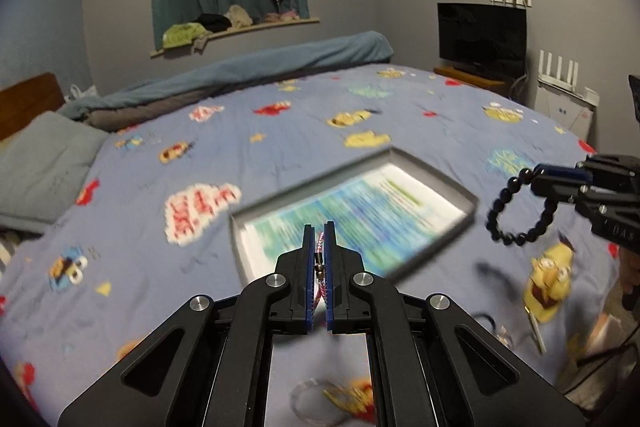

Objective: Organize jewelry
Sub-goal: 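Carry both bracelets over the gray box tray and lower them inside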

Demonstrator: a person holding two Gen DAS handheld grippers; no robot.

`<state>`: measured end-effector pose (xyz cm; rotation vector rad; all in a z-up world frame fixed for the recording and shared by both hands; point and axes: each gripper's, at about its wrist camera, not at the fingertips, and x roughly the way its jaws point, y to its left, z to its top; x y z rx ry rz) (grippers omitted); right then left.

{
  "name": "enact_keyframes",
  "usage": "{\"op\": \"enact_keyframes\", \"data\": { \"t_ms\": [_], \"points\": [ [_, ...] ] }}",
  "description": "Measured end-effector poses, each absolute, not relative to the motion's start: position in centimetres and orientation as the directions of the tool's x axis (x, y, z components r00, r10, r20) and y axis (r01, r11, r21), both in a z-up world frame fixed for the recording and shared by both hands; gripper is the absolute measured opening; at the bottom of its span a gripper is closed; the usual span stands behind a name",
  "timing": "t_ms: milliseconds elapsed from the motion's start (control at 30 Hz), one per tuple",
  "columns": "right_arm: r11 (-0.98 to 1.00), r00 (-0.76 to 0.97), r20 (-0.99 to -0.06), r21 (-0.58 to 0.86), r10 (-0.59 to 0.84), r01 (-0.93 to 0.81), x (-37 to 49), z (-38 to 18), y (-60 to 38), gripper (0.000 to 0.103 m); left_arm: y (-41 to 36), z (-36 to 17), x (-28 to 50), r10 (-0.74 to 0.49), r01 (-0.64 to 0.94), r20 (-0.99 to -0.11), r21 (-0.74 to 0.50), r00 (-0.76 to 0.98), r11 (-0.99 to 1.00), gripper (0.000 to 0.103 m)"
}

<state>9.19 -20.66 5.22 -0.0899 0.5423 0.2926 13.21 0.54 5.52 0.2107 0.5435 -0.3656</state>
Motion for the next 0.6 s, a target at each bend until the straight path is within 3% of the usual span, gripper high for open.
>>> {"op": "enact_keyframes", "data": {
  "t_ms": [133,400,600],
  "points": [
    [0.961,0.820,-0.520,0.003,0.238,-0.277,13.2,6.2,-20.9,0.014,0.4,6.2,17.2,-0.290,0.388,-0.555,0.064,0.779,0.920,0.005],
    [0.979,0.817,-0.547,0.023,0.184,-0.205,21.2,4.1,-20.6,0.014,-2.0,4.3,24.4,-0.241,0.374,-0.601,0.104,0.762,0.922,0.005],
    [0.967,0.769,-0.587,0.145,0.255,-0.210,26.4,1.7,-20.7,0.014,-2.4,2.3,28.4,-0.292,0.380,-0.634,0.004,0.716,0.925,0.005]
  ]
}}
